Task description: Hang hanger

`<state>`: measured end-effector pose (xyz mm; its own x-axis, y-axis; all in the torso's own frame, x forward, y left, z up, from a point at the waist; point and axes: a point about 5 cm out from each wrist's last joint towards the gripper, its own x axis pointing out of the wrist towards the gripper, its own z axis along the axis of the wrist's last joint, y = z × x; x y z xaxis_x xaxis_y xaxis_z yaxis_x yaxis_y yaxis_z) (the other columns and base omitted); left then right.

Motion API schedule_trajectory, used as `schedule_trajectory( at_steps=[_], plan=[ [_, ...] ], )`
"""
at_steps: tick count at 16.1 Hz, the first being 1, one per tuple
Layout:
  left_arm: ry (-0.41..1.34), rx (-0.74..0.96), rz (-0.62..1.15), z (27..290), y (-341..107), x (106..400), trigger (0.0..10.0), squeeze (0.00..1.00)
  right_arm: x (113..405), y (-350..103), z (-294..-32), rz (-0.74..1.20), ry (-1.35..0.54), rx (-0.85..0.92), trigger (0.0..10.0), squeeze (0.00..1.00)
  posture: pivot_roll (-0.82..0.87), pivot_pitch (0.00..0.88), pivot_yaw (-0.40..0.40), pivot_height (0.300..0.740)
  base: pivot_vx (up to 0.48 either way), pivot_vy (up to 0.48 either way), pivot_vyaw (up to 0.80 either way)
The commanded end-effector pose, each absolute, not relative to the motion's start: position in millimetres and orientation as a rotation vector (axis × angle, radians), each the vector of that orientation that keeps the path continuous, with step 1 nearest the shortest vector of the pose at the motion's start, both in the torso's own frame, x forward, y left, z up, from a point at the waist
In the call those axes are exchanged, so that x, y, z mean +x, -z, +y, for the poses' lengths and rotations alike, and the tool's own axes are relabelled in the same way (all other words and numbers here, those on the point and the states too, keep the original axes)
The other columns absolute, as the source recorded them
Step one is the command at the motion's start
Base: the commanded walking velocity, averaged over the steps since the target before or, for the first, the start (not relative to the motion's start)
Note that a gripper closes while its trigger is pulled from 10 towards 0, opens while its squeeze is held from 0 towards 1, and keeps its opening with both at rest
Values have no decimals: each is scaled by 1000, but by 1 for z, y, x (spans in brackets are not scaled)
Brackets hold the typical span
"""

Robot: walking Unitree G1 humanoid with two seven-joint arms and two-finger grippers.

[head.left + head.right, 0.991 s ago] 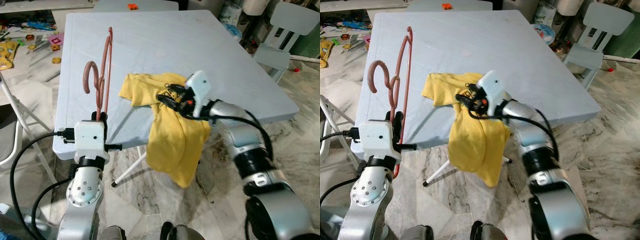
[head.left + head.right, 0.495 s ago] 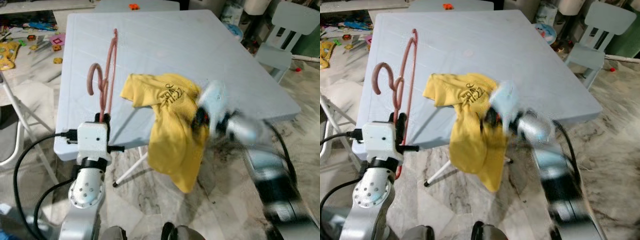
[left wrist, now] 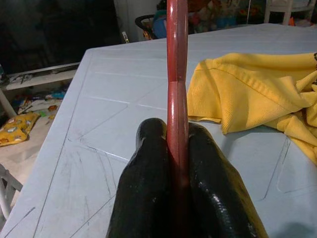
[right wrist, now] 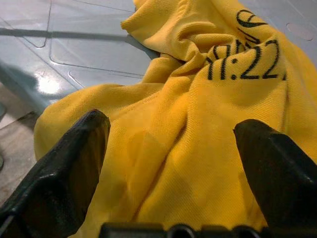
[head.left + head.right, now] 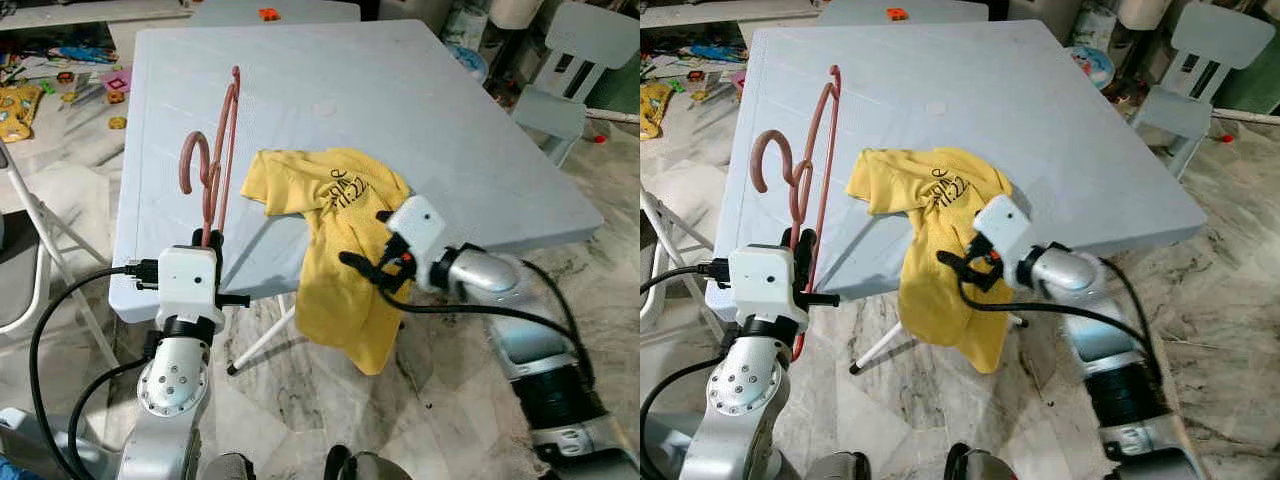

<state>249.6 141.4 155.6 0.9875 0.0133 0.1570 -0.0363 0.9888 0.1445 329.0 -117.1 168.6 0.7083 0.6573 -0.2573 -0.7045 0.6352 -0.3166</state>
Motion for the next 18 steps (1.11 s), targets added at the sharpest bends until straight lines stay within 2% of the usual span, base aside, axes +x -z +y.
schedule_trajectory(
  at_steps=[1, 2, 3, 7, 8, 14, 18],
  plan=[
    [-21, 149, -157, 141, -156, 250, 10000, 0, 328, -163, -118, 142, -772, -427, 10000, 863, 75, 155, -60, 740, 0, 0, 0],
    [-22, 149, -157, 141, -156, 250, 10000, 0, 327, -161, -116, 148, -775, -436, 10000, 855, 75, 155, -60, 740, 0, 0, 0],
    [-20, 147, -158, 140, -156, 249, 10000, 0, 325, -151, -105, 182, -778, -416, 10000, 0, 76, 155, -64, 740, 0, 0, 0],
    [-25, 149, -155, 139, -155, 248, 10000, 0, 322, -124, -100, 287, -753, -443, 10000, 0, 83, 159, -71, 740, 0, 0, 0],
    [-30, 151, -154, 140, -155, 248, 10000, 0, 320, -117, -101, 316, -745, -465, 0, 0, 84, 160, -71, 740, 0, 0, 0],
    [-38, 147, -152, 140, -155, 247, 10000, 0, 332, -118, -104, 306, -644, -442, 0, 0, 84, 161, -77, 740, 0, 0, 0],
    [-41, 150, -152, 140, -154, 247, 10000, 0, 334, -120, -104, 299, -657, -375, 0, 0, 86, 162, -76, 740, 0, 0, 0]
  ],
)
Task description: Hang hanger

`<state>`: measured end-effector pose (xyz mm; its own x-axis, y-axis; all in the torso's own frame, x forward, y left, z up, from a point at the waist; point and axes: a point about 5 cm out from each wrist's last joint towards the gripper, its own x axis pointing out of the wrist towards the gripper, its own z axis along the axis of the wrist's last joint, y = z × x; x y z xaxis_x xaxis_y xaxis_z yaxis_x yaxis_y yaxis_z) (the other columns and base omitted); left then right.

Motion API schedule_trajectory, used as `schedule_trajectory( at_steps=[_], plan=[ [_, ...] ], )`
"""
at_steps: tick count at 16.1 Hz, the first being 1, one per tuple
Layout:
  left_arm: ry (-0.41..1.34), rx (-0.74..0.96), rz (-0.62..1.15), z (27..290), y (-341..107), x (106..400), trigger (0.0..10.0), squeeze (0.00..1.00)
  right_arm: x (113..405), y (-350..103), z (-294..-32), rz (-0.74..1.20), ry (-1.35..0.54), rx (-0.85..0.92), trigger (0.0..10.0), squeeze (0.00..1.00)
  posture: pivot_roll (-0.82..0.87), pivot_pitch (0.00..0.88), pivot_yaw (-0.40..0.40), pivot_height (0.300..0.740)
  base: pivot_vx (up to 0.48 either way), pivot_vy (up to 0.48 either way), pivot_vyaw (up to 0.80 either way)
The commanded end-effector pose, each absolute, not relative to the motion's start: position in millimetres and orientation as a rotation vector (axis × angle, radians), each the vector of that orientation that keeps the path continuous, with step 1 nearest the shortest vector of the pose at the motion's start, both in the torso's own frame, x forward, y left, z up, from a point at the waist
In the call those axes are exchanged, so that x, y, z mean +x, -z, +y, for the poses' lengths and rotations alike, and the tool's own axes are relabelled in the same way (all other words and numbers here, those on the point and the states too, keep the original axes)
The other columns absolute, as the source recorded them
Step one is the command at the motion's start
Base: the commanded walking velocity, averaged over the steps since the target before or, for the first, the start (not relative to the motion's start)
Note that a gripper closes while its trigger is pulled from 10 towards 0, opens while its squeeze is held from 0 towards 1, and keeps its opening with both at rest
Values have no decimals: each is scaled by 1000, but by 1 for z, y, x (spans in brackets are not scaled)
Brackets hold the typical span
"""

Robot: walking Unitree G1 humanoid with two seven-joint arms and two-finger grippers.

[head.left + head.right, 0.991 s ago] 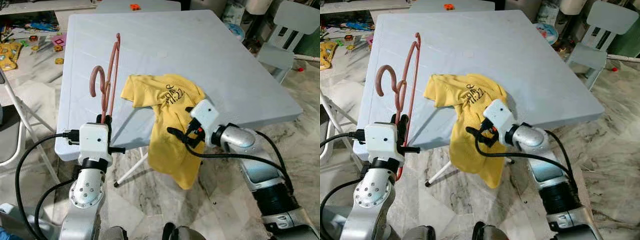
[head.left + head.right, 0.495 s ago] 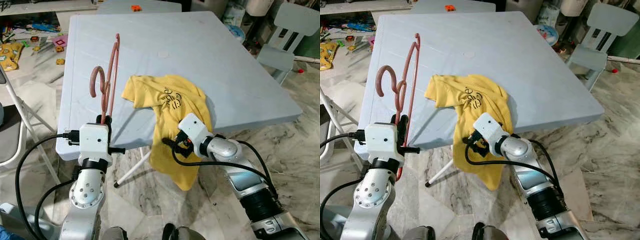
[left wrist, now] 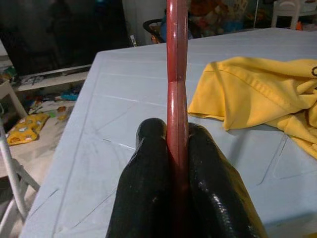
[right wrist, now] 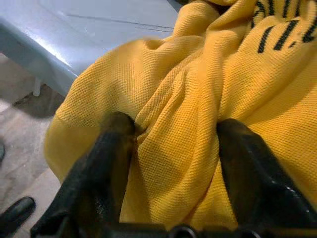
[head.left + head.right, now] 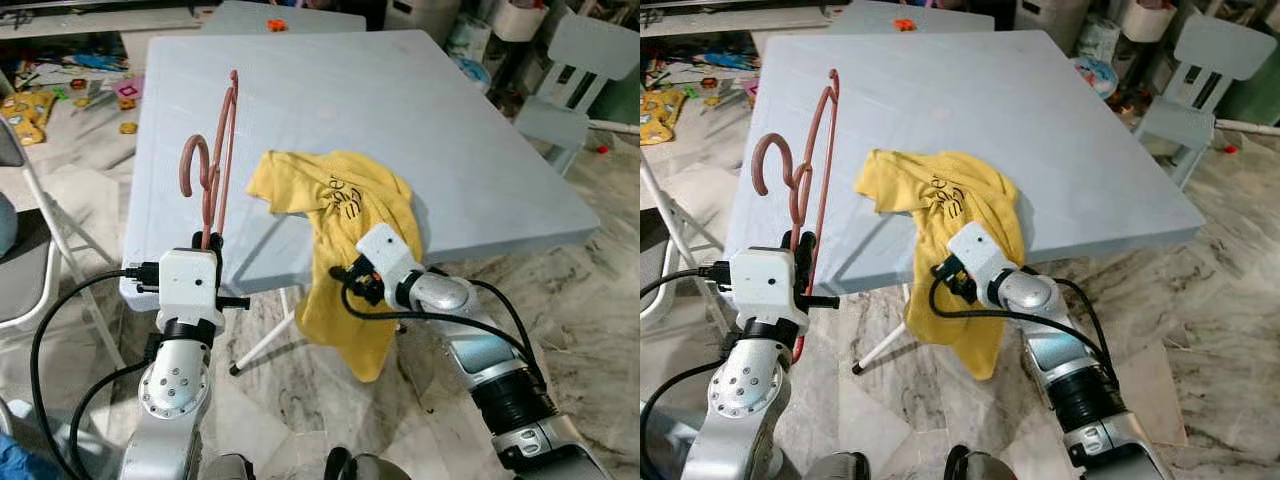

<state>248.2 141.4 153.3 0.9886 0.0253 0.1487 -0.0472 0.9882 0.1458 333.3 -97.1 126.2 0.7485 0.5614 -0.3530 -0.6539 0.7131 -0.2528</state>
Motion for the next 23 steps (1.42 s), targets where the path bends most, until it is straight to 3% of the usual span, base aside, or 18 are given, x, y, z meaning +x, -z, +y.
schedule_trajectory(
  at_steps=[1, 6, 12, 17, 20, 23],
  plan=[
    [-42, 148, -153, 140, -155, 247, 10000, 0, 335, -123, -103, 288, -674, -314, 0, 0, 85, 162, -75, 740, 0, 0, 0],
    [-32, 137, -153, 139, -155, 246, 10000, 0, 346, -137, -102, 249, -660, -119, 0, 0, 88, 163, -78, 740, 0, 0, 0],
    [-42, 142, -148, 141, -154, 246, 10000, 0, 347, -131, -88, 286, -704, -172, 0, 0, 93, 166, -82, 740, 0, 0, 0],
    [-44, 137, -148, 139, -154, 246, 10000, 0, 364, -136, -80, 281, -605, -175, 0, 0, 94, 165, -91, 740, 0, 0, 0],
    [-49, 137, -151, 137, -154, 245, 10000, 0, 392, -182, -59, 146, -526, -103, 0, 0, 105, 168, -101, 740, 0, 0, 0],
    [-67, 142, -153, 140, -155, 243, 10000, 0, 415, -245, -56, 22, -393, -26, 0, 0, 129, 174, -114, 740, 0, 0, 0]
  ],
)
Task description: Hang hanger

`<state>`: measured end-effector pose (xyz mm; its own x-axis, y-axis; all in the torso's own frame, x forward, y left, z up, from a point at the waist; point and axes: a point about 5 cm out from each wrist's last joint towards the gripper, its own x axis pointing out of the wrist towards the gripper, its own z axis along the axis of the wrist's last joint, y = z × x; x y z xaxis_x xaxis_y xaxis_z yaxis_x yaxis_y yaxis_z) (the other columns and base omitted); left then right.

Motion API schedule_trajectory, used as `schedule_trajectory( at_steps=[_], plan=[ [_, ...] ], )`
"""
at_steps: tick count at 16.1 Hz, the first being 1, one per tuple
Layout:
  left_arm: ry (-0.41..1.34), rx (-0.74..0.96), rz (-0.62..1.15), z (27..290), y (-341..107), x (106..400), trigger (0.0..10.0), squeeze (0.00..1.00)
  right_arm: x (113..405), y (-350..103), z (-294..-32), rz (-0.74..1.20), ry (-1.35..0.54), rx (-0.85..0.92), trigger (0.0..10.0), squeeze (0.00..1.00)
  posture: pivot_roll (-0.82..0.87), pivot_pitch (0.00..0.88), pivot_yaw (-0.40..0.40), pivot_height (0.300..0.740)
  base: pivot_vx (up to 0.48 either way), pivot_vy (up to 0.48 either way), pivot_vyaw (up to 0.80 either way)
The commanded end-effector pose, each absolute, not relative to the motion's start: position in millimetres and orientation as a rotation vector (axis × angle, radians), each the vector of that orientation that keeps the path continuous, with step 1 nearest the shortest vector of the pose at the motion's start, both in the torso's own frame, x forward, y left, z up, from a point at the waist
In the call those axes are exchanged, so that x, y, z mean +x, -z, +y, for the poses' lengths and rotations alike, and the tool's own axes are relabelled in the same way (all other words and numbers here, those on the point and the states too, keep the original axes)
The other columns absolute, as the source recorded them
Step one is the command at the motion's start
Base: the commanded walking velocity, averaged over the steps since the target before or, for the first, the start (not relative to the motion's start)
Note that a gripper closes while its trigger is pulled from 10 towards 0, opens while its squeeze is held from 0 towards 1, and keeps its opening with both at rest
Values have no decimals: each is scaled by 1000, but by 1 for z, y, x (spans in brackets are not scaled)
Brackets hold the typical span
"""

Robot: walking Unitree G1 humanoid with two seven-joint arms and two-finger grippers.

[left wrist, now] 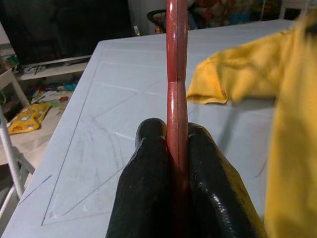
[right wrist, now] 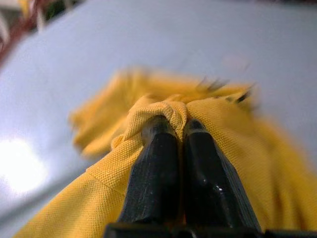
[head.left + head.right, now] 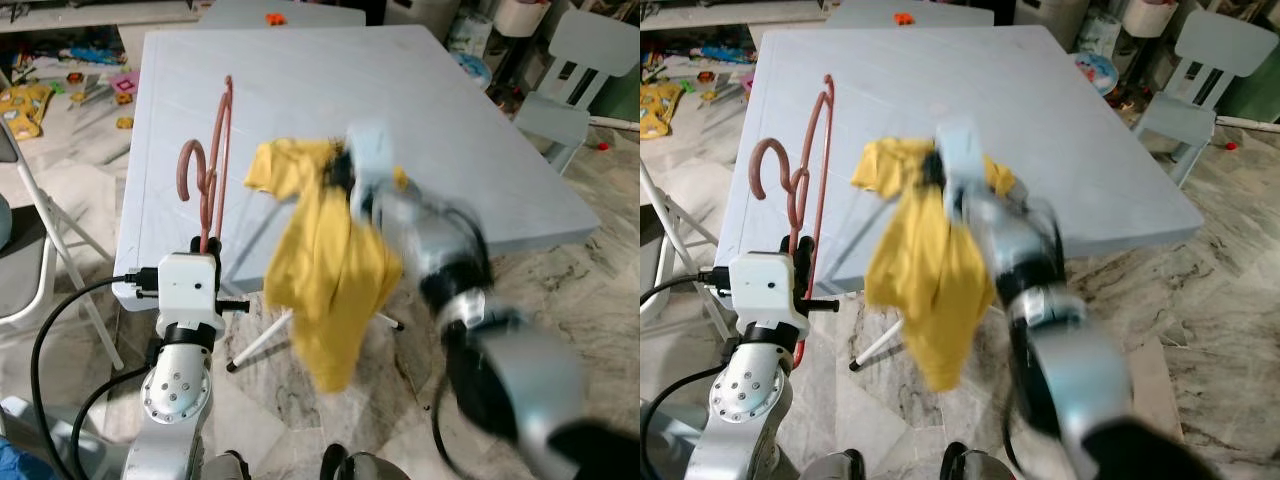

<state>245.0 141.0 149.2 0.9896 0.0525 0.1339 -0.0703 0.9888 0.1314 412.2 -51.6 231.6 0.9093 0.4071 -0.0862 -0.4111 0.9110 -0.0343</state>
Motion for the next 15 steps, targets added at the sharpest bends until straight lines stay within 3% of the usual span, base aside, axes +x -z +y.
schedule_trajectory(
  at_steps=[1, 2, 5, 7, 9, 11, 12, 13, 14, 15],
  plan=[
    [-73, 144, -154, 141, -155, 242, 10000, 0, 417, -258, -55, -7, -375, -19, 0, 0, 132, 174, -116, 740, 0, 0, 0],
    [-88, 147, -153, 144, -155, 241, 10000, 0, 421, -304, -56, -133, -328, 59, 0, 0, 146, 177, -119, 740, 0, 0, 0],
    [-103, 152, -160, 146, -157, 238, 10000, 0, 415, -384, -67, -397, -256, 217, 0, 0, 159, 182, -127, 740, 0, 0, 0],
    [-116, 156, -163, 147, -158, 237, 10000, 0, 403, -428, -77, -578, -216, 216, 0, 0, 162, 185, -132, 740, 0, 0, 0],
    [-121, 155, -164, 146, -159, 236, 10000, 0, 399, -436, -81, -659, -183, 125, 0, 0, 157, 187, -135, 740, 0, 0, 0],
    [-118, 151, -163, 144, -158, 237, 10000, 0, 406, -414, -76, -604, -216, 12, 0, 0, 150, 186, -135, 740, 0, 0, 0],
    [-114, 148, -164, 142, -158, 238, 10000, 0, 412, -387, -71, -525, -255, -55, 1451, 0, 149, 186, -134, 740, 0, 0, 0],
    [-111, 146, -164, 142, -158, 238, 10000, 0, 418, -349, -63, -399, -318, -182, 7020, 0, 148, 185, -134, 740, 0, 0, 0],
    [-106, 144, -160, 141, -156, 238, 10000, 0, 419, -268, -54, -96, -510, -344, 10000, 1000, 141, 184, -132, 740, 0, 0, 0],
    [-104, 143, -159, 140, -156, 238, 10000, 0, 416, -250, -55, -34, -554, -388, 10000, 1000, 139, 184, -131, 740, 0, 0, 0]
  ],
)
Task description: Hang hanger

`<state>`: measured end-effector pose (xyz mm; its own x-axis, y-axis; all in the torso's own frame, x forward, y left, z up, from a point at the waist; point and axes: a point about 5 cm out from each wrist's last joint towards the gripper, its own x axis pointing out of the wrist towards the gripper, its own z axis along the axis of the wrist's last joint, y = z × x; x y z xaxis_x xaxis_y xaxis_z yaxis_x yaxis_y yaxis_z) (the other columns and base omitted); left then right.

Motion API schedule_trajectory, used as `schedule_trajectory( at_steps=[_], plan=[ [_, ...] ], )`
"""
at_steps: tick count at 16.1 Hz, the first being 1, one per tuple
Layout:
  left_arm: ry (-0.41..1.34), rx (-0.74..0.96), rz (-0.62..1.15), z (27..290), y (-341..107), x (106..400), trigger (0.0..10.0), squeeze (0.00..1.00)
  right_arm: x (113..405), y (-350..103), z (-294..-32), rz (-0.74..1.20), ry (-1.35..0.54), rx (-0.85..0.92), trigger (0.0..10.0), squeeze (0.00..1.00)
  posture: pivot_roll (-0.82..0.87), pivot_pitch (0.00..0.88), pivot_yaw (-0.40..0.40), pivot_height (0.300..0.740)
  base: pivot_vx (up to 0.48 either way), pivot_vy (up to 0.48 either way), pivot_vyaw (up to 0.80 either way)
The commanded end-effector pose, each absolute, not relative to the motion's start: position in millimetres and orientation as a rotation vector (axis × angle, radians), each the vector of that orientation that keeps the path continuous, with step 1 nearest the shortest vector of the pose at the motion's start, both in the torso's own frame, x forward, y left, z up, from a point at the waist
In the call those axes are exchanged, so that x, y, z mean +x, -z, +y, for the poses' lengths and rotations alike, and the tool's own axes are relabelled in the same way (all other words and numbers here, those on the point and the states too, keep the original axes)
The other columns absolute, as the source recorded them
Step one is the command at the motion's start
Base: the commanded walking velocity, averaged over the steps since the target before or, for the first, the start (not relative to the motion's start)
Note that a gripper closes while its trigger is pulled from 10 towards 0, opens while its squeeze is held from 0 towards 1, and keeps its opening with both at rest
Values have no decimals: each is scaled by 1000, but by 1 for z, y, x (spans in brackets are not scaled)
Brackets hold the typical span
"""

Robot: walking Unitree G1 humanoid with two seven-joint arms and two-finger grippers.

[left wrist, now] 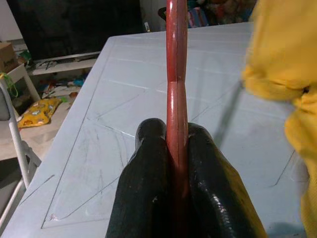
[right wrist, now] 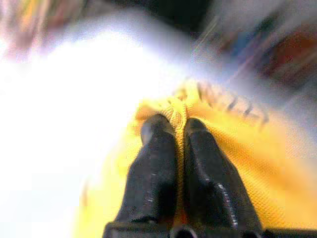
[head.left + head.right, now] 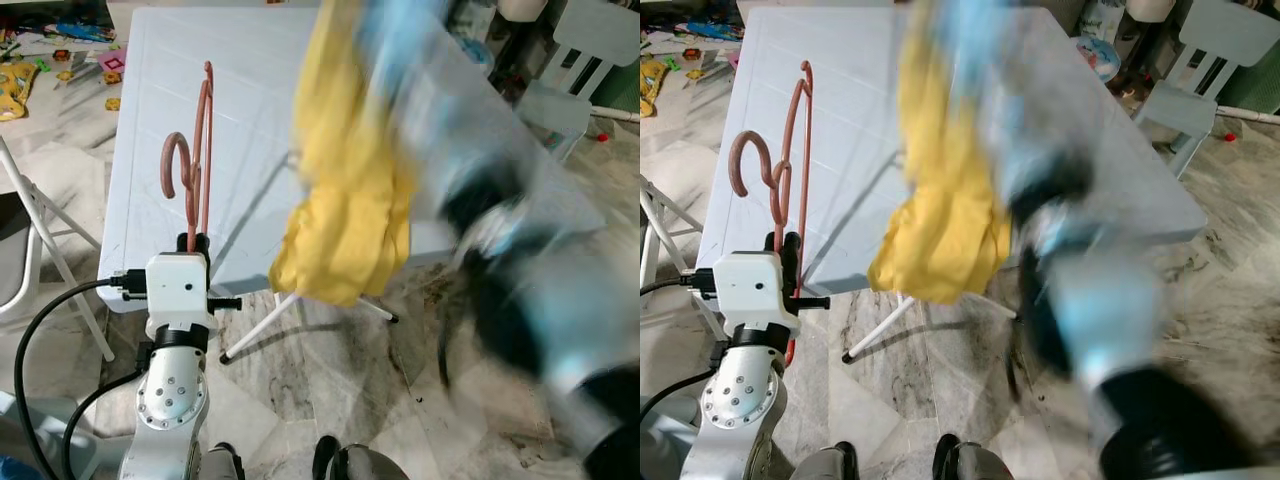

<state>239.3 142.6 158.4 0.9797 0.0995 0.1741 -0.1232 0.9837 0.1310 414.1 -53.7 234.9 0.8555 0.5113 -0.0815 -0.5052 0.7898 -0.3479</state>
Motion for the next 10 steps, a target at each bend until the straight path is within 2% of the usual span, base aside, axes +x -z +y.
schedule_trajectory(
  at_steps=[1, 3, 10],
  plan=[
    [-100, 142, -158, 140, -156, 239, 10000, 0, 414, -229, -60, 36, -595, -482, 10000, 1000, 138, 180, -130, 740, 0, 0, 0],
    [-97, 139, -157, 139, -155, 240, 10000, 0, 412, -216, -71, 66, -632, -472, 10000, 1000, 136, 173, -126, 740, 0, 0, 0],
    [-76, 145, -159, 139, -154, 246, 10000, 0, 415, -243, -97, -48, -648, -278, 10000, 1000, 122, 148, -104, 740, 0, 0, 0]
  ],
)
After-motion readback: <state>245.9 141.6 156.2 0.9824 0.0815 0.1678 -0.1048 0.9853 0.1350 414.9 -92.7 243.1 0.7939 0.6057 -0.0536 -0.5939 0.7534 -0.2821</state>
